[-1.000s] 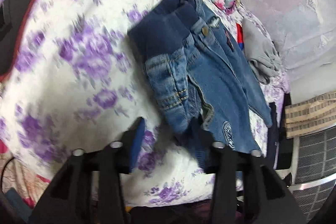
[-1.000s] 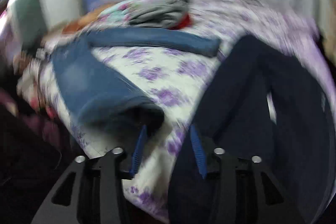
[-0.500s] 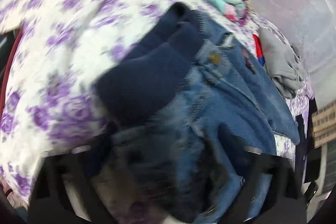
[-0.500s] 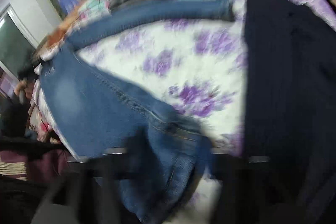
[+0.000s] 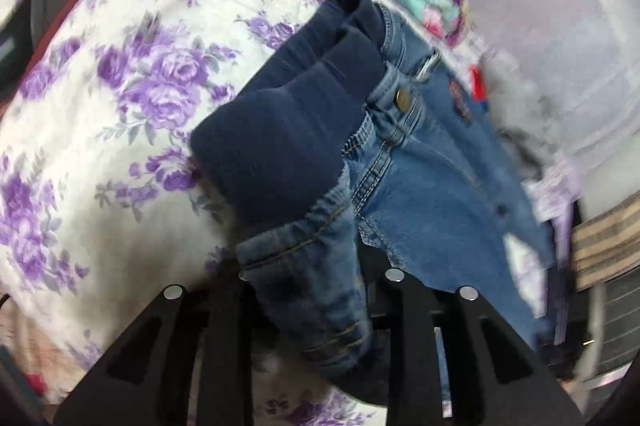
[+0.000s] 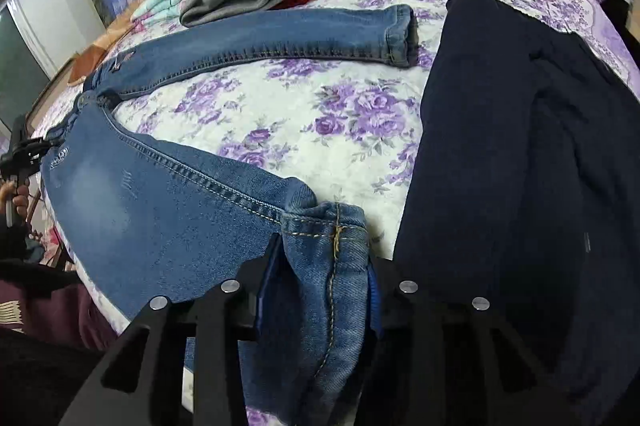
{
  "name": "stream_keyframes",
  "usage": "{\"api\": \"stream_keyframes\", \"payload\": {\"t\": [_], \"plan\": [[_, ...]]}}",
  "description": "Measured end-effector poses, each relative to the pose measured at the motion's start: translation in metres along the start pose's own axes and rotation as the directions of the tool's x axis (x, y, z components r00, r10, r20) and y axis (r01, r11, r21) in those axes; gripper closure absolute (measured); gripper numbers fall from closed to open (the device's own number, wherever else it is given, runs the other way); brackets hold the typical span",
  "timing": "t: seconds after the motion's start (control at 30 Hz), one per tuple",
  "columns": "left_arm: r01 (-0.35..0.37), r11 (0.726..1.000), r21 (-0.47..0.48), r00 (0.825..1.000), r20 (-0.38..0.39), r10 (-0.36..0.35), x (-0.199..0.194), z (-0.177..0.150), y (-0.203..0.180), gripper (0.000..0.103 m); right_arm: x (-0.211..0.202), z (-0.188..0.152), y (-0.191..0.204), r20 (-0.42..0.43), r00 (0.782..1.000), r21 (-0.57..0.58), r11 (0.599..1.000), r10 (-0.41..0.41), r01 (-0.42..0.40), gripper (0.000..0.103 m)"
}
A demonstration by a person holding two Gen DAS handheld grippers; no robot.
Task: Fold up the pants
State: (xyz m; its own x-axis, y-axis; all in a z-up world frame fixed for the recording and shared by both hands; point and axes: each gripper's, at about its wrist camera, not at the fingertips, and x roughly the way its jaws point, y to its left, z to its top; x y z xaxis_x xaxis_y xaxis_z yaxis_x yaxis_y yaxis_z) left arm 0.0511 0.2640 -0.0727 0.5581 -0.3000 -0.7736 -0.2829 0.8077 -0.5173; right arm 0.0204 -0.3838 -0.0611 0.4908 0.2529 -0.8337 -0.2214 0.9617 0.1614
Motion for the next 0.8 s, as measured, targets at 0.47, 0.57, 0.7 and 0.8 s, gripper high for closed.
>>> {"api": "stream_keyframes", "payload": {"t": [0.47, 0.57, 0.7, 0.8], "plan": [[-0.277, 0.908, 0.314, 0.96, 0.054, 0.275, 0.019, -0.008, -0.054, 0.029, 0.033, 0.011, 0.062, -0.117, 0.991, -0.091, 0.993, 0.063, -0.074, 0.042], [-0.264, 0.904, 0.338, 0.964, 0.08, 0.252, 0.006, -0.007, -0.058, 0.027, 0.021, 0.024, 0.069, -0.099, 0.993, -0.104, 0.992, 0.058, -0.068, 0.037], [-0.26, 0.885, 0.385, 0.958, 0.219, 0.185, -0.05, 0.024, -0.079, 0.017, -0.02, 0.079, 0.12, 0.039, 0.993, -0.283, 0.954, 0.114, -0.098, 0.026], [-0.243, 0.909, 0.338, 0.951, 0.268, 0.154, -0.069, 0.068, -0.077, 0.005, -0.024, 0.133, 0.175, 0.123, 0.983, -0.439, 0.896, 0.133, -0.066, 0.014]]}}
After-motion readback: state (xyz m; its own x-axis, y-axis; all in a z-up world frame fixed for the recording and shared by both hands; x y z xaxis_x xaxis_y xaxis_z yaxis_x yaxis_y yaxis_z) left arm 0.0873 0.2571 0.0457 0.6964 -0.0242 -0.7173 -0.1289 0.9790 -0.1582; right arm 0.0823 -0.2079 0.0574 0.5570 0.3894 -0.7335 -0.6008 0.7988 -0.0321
